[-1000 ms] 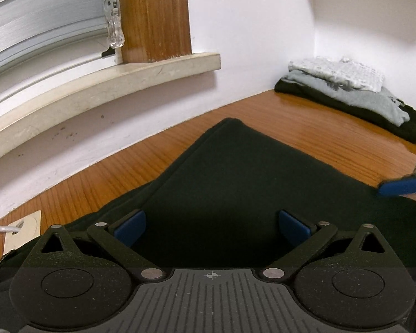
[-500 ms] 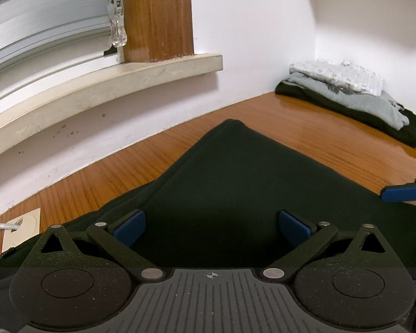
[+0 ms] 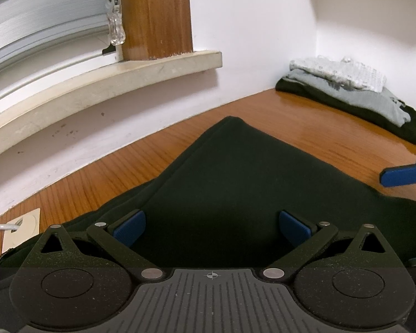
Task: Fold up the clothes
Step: 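Press the folded sweatpants flat with both open tools, then grasp the folded sweatpants edge with both tools and lift it, then carry the folded sweatpants with both tools onto the clothes stack, then open both tools and release the sweatpants on top of the stack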
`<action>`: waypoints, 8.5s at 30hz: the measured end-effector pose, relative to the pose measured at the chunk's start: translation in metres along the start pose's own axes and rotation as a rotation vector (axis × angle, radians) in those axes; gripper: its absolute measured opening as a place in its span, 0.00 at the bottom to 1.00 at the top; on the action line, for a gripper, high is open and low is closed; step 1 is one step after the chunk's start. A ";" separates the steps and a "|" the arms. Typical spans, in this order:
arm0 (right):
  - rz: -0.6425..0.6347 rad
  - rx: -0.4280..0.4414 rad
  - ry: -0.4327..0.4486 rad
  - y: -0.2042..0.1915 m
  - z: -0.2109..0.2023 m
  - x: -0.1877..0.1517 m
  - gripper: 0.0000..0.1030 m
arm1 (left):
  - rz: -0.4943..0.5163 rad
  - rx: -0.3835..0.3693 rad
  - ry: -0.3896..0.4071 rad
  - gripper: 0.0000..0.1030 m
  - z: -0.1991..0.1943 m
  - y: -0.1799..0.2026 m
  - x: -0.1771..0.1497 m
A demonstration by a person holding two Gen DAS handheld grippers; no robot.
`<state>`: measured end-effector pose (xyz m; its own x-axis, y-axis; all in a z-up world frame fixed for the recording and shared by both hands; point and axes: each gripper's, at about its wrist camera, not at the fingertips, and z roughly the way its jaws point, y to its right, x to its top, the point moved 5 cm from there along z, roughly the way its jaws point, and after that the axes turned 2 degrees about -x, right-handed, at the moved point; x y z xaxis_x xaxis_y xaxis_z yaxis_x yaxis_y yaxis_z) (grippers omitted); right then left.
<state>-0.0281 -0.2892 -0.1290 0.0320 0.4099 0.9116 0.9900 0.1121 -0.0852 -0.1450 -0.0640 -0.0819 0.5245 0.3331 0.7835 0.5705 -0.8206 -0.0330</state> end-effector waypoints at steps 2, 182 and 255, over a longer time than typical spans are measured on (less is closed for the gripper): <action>-0.029 0.032 -0.022 -0.009 0.003 -0.002 0.57 | -0.002 -0.002 -0.001 0.99 0.001 0.000 -0.001; 0.428 -0.415 -0.143 0.244 -0.041 0.033 0.85 | -0.276 -0.716 -0.084 0.88 0.162 -0.021 0.107; 0.313 -0.912 0.335 0.498 -0.115 0.096 0.74 | 0.299 -0.392 0.208 0.81 0.298 0.312 0.409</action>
<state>0.4836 -0.2978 -0.0375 0.2053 0.0127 0.9786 0.6532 -0.7464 -0.1273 0.4358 -0.0449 0.0436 0.4686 -0.0081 0.8834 0.1155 -0.9908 -0.0704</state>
